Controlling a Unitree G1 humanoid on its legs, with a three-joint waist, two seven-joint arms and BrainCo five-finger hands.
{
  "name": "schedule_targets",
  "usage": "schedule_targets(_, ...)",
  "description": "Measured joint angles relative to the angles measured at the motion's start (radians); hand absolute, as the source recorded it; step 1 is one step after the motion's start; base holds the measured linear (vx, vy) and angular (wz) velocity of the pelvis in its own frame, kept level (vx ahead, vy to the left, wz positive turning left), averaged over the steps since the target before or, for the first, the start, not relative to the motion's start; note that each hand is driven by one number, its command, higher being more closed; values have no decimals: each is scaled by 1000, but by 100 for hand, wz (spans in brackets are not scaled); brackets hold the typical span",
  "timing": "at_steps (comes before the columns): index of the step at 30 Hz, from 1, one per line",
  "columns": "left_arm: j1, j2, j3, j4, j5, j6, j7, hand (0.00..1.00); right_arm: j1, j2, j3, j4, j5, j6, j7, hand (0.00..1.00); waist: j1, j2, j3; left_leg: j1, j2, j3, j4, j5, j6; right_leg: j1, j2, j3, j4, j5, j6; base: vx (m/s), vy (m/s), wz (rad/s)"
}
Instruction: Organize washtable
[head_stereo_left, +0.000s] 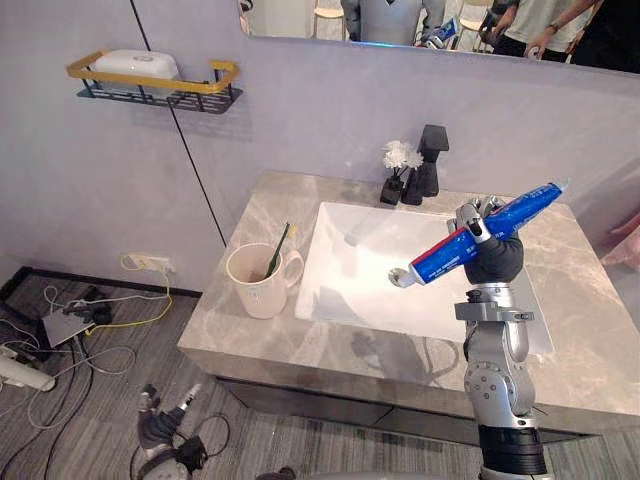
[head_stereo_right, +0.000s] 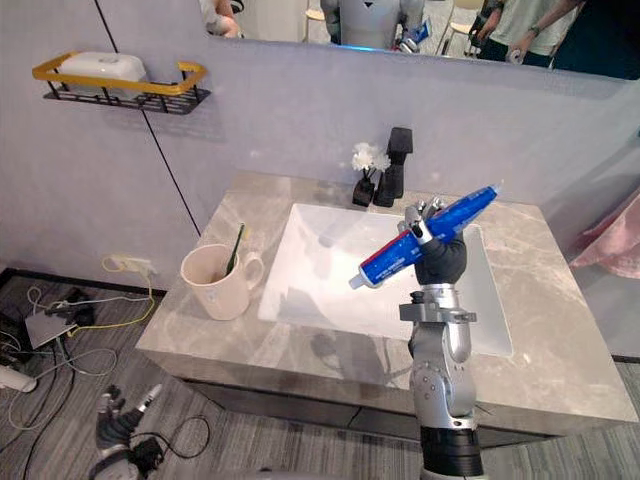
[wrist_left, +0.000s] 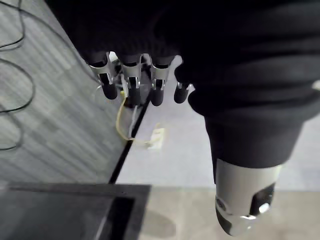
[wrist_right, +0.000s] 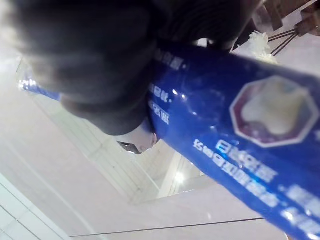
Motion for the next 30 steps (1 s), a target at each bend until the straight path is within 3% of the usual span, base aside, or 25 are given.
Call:
schedule_targets(13, -18, 4, -98, 211, 0, 8, -22, 0, -2, 15, 14, -4, -2, -14, -12, 100, 18, -5, 20, 3, -4, 0, 32, -22, 15, 13, -10, -8, 14, 0, 0, -27, -8, 0)
schedule_targets(30, -63, 67, -182, 273, 5, -2, -43, 0, -223, -9, 162, -5, -102, -18, -33, 100, 27, -25, 37, 1, -19, -14, 30, -17, 22, 12, -25, -25, 24, 0, 0, -26, -9, 2)
